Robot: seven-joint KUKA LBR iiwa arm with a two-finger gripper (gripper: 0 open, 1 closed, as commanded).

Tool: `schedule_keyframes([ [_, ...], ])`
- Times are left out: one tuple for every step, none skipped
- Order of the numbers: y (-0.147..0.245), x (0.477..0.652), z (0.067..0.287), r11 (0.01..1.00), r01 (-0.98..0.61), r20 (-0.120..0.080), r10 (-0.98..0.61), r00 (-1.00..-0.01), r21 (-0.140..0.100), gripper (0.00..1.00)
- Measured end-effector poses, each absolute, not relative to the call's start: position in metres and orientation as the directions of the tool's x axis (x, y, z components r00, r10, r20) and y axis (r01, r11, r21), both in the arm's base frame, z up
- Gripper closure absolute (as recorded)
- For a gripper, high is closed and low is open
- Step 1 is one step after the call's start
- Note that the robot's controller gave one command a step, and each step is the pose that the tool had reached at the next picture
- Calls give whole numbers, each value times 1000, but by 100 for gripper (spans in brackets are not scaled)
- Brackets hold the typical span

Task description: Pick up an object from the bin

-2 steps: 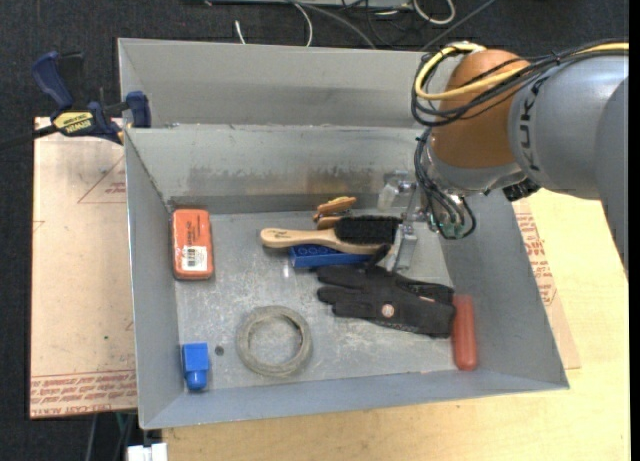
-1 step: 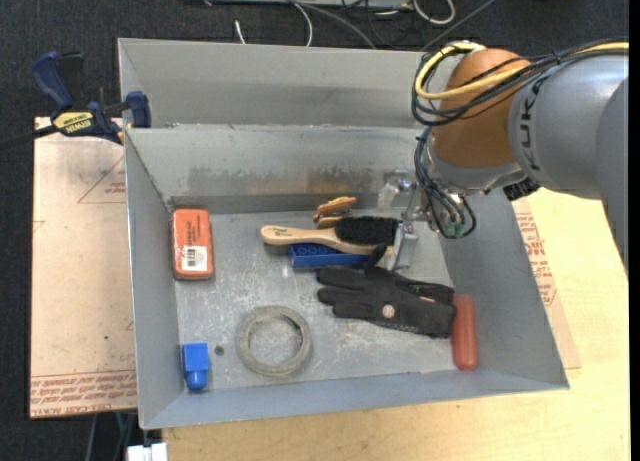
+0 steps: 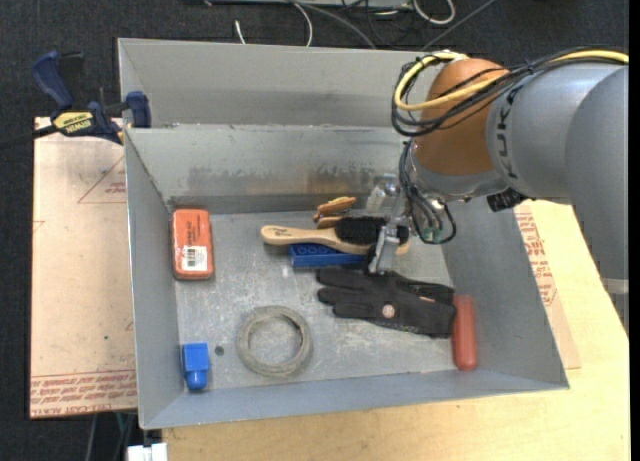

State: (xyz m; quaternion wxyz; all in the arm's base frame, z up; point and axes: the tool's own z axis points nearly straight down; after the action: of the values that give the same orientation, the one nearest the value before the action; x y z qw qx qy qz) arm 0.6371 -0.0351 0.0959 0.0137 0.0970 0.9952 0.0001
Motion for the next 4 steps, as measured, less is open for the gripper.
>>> schedule_keyframes([
  [-37, 640, 69, 964, 267, -21, 267, -964, 7, 0],
  [8, 642, 70, 888, 460, -13, 460, -888, 9, 100],
  [8, 642, 70, 888, 460, -13, 460, -888, 9, 100],
  [23, 634, 70, 703, 712, -7, 712, -703, 5, 100],
])
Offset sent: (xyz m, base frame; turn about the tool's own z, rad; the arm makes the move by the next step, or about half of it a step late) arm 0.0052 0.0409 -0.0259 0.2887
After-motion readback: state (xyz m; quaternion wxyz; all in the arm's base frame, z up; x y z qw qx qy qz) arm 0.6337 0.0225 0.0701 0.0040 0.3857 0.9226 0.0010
